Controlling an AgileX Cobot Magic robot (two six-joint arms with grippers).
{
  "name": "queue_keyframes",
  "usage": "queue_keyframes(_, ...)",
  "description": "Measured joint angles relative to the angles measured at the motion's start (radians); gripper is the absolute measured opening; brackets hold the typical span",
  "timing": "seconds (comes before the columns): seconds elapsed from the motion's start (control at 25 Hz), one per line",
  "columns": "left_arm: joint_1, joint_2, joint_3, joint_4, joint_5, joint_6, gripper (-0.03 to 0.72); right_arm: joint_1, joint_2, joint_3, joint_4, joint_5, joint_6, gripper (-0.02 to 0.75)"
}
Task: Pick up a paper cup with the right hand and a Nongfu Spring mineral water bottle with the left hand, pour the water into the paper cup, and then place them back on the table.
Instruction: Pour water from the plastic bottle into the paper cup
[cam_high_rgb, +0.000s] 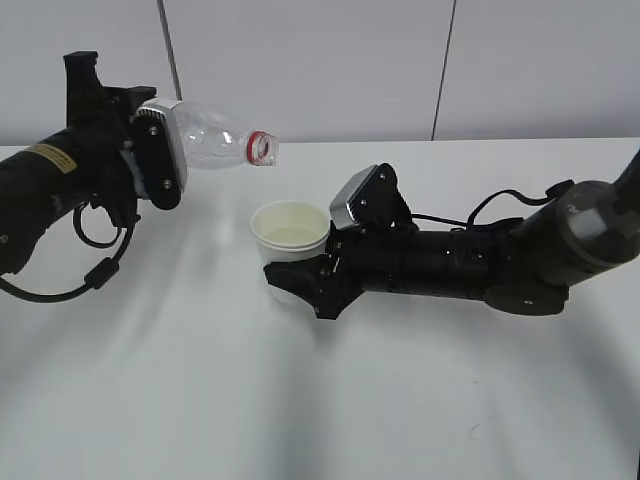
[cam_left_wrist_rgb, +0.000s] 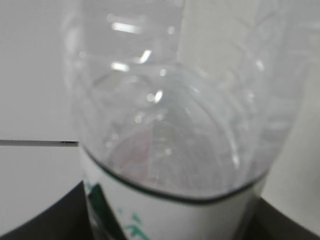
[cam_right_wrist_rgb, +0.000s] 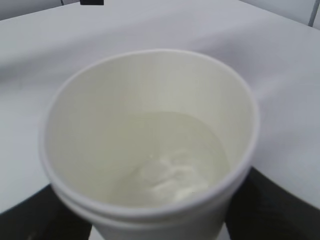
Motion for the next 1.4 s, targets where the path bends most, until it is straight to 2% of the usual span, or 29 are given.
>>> queue_keyframes(0.28, -0.022, 0.000, 0.000, -0.090, 0.001, -0.011, 0.396, 0.000, 0.000, 0.000, 0.019, 0.000, 0.000, 0.518)
queue_keyframes(0.68, -0.033, 0.000, 0.000, -0.122, 0.008, -0.189, 0.396, 0.000, 0.000, 0.000, 0.040, 0.000, 0.000, 0.518)
queue_keyframes(1.0, -0.035, 0.000, 0.000, -0.153, 0.008, -0.469, 0.396, 0.000, 0.000, 0.000, 0.041, 0.001, 0.000, 0.518)
queue_keyframes(1.12, -0.035, 0.000, 0.000, -0.153, 0.008, -0.614, 0.396, 0.000, 0.000, 0.000, 0.044, 0.001, 0.000, 0.518)
queue_keyframes(1.4, -0.035, 0.000, 0.000, -0.154, 0.009, -1.048, 0.396, 0.000, 0.000, 0.000, 0.043, 0.001, 0.000, 0.518)
